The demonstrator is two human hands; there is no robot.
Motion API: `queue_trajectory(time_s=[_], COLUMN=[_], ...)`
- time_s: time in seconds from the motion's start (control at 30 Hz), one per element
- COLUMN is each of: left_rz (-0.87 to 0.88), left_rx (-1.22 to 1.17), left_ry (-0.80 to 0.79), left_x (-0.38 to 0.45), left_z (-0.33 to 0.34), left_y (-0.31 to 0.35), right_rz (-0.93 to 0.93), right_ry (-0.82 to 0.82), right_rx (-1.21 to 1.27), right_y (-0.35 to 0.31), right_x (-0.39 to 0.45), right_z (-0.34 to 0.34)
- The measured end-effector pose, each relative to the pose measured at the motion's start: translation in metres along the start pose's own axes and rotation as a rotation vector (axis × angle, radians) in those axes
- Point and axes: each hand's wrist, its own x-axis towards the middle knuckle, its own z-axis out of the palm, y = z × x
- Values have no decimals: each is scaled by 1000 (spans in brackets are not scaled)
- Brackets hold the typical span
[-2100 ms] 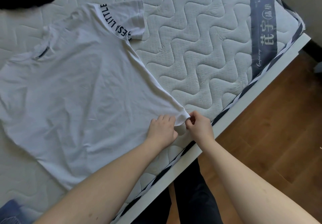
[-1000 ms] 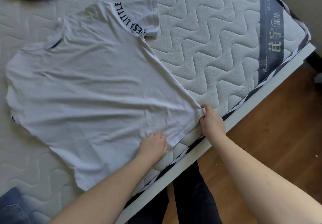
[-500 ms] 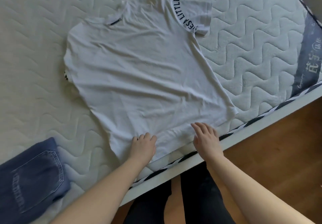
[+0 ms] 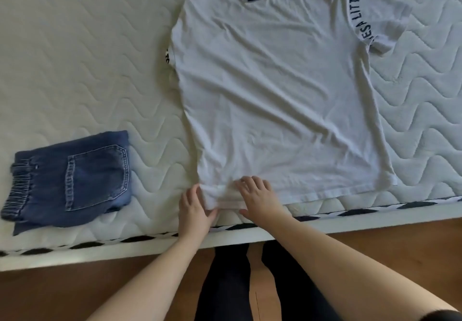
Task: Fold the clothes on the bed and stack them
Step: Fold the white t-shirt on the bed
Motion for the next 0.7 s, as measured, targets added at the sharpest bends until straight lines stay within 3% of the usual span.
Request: queue_trajectory(time_s=[0.07,0.23,0.33,0.47,0.57,0.7], left_rz=[-177,-239,-172,-35,12,-51], left_rx=[-175,-526,-645,-752,-687,-655], left_ry=[-77,-146,-135,-203,-241,-146], left_x=[2,14,7,-1,0,14], left_z=[5,0,-5,-5,-2,2], left_y=[3,27,46,65,72,75], right_rz=[-13,-22,87,324,294,261], right_ry=[51,266,156,31,-17,-34], right_rx=[-57,-67,202,876,1126,1335], right_y=[-4,-12,-11,-3,2,4], right_x=[0,10,12,-1,-7,-7], right_z=[5,0,-4,-15,-28,-38])
